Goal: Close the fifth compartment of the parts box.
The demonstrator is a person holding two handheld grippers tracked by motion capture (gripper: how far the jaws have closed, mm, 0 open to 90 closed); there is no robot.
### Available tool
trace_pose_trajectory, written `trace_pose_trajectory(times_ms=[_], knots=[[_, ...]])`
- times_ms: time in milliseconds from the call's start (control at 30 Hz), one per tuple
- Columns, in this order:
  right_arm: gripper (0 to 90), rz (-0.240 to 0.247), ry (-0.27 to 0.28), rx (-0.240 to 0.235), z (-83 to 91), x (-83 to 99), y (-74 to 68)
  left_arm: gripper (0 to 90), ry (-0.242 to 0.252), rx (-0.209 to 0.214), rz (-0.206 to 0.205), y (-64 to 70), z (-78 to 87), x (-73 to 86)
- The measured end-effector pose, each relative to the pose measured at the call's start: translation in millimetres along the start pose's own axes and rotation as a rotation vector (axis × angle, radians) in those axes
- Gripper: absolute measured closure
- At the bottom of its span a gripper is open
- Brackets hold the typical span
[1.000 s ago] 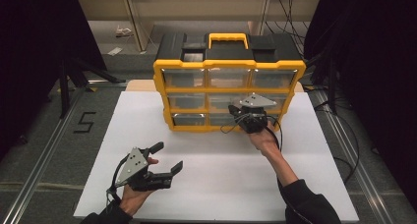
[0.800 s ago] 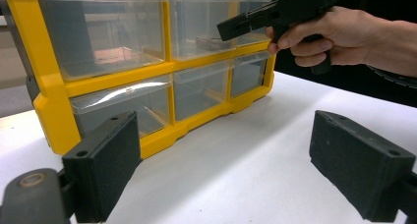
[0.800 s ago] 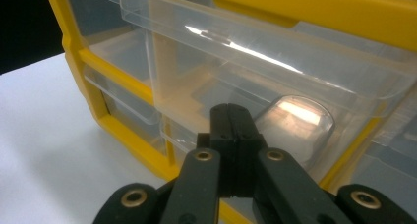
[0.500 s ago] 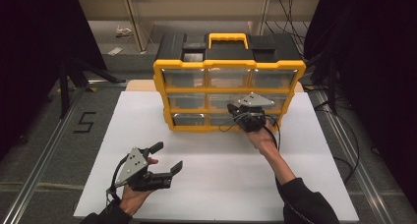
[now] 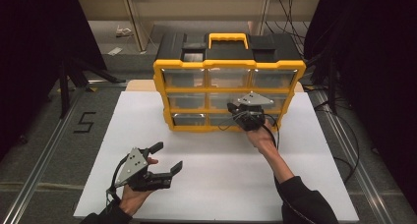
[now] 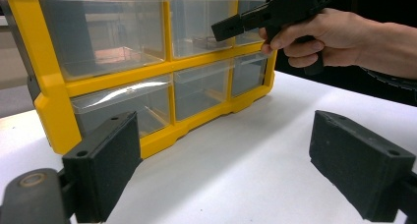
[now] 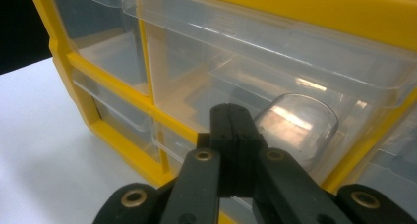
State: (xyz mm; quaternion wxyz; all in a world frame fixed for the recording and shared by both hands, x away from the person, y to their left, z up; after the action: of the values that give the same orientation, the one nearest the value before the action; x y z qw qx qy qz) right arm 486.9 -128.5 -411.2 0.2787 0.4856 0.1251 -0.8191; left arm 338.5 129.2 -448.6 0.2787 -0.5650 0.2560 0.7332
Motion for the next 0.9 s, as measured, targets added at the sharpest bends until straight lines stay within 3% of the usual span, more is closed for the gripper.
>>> trace_pose_trajectory(times_ms=[900], knots=[[90.0,-0.026,0.001,-0.017,2.1,-0.3,-0.6,11.8,0.003,0.000,0.001,-0.1,0.8,0.2]])
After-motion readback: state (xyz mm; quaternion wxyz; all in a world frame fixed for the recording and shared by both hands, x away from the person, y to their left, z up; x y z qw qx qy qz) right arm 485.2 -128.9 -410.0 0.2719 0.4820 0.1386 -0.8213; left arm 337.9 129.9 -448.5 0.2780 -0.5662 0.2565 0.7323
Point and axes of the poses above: each handheld gripper's, and its own axes: z roughly backward along the jaws, x roughly out of its underside, y roughly to its right, the point moved 5 cm from there along -z, roughly forward along the jaws, and after that the axes turned 5 degrees about -y, right-handed, at the moved point
